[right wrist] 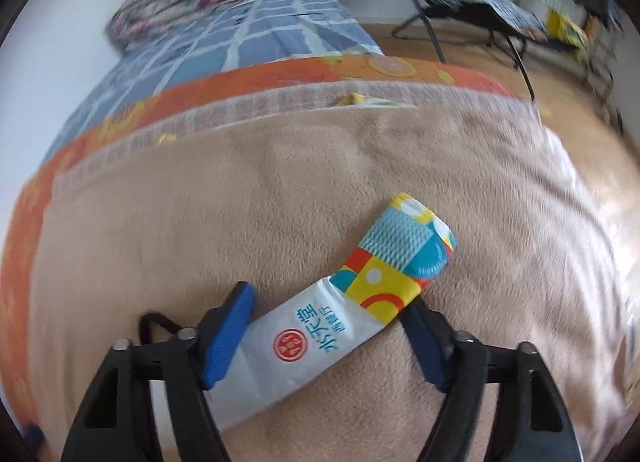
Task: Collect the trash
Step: 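Grasp the white tube with right gripper while left gripper grasps the black hair tie, then lift the tube and hair tie and carry them toward the blue basket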
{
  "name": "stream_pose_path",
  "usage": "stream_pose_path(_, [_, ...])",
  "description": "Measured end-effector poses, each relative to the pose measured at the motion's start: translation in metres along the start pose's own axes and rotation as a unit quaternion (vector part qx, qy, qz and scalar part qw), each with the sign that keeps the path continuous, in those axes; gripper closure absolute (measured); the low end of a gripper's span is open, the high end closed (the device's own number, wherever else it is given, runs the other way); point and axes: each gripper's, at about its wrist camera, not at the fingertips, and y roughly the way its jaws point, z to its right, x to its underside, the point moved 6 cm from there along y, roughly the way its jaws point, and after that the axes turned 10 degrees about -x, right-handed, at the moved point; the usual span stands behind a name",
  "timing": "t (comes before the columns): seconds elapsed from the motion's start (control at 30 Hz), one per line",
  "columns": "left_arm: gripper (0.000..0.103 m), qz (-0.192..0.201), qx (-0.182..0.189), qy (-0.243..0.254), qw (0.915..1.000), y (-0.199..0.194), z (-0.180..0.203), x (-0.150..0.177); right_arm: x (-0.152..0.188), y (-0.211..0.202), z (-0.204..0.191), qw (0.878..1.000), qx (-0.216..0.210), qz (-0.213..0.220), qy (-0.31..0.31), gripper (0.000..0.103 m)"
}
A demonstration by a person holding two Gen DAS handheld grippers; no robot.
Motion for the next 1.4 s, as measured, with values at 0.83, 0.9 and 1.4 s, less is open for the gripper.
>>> stream_pose_path(0.83, [0.050, -0.014, -0.022, 0.090, 0.9956, 0.104, 0.082, -0.035, 0.036, -0.036, 0.049, 0.991, -0.128, -0.023, 0.018, 0.039])
stream_pose_path(0.9, [0.050, -0.018, -0.029, 0.093, 0.9951, 0.111, 0.084, -0.034, 0.040, -0.036, 0.043, 0.991, -0.131, -0.026, 0.010, 0.035])
stream_pose_path(1.4, [0.096, 0.000, -0.042, 0.106, 0.9935, 0.112, 0.084, -0.034, 0.047, -0.036, 0.038, 0.996, -0.067, -0.009, -0.051, 0.081])
